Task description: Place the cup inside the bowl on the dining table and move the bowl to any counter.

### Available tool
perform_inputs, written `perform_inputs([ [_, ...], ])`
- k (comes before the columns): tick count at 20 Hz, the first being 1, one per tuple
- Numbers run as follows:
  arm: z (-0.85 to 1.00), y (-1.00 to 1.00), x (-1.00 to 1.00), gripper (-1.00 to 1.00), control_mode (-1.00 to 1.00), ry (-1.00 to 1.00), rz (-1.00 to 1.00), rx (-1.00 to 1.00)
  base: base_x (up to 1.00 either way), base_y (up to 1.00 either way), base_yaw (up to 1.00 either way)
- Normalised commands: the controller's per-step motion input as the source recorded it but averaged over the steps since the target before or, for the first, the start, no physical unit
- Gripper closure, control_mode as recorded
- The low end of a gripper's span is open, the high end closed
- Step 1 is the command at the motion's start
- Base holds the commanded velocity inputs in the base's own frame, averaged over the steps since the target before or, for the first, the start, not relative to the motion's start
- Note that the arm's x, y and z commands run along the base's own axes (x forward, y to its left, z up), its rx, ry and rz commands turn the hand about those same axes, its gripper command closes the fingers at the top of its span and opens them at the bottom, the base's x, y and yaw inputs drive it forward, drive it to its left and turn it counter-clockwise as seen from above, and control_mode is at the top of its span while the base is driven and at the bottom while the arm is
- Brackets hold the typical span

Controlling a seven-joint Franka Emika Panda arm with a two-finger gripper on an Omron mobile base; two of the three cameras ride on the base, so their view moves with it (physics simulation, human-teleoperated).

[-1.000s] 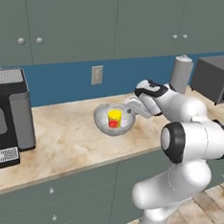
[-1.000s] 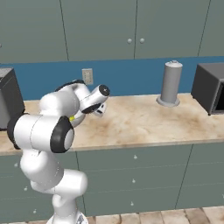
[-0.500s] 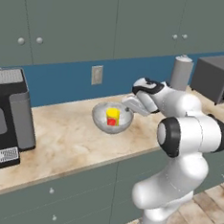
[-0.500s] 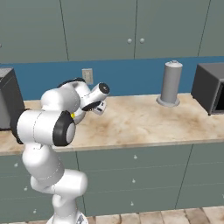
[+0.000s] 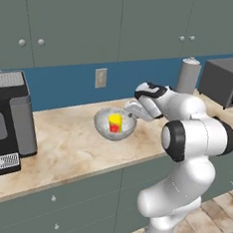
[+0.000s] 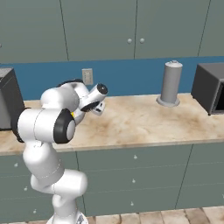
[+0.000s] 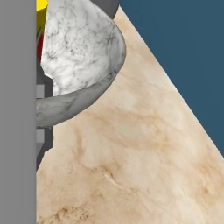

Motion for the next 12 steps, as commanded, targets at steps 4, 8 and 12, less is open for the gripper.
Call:
perform_inputs([
  [4, -0.04, 0.00, 0.01, 1.00, -1.00, 0.00, 0.00, 0.00, 0.00, 0.00, 0.00],
  [8, -0.20, 0.00, 0.09, 1.00, -1.00, 0.00, 0.00, 0.00, 0.00, 0.00, 0.00],
  [12, -0.23, 0.00, 0.10, 1.00, -1.00, 0.00, 0.00, 0.00, 0.00, 0.00, 0.00],
])
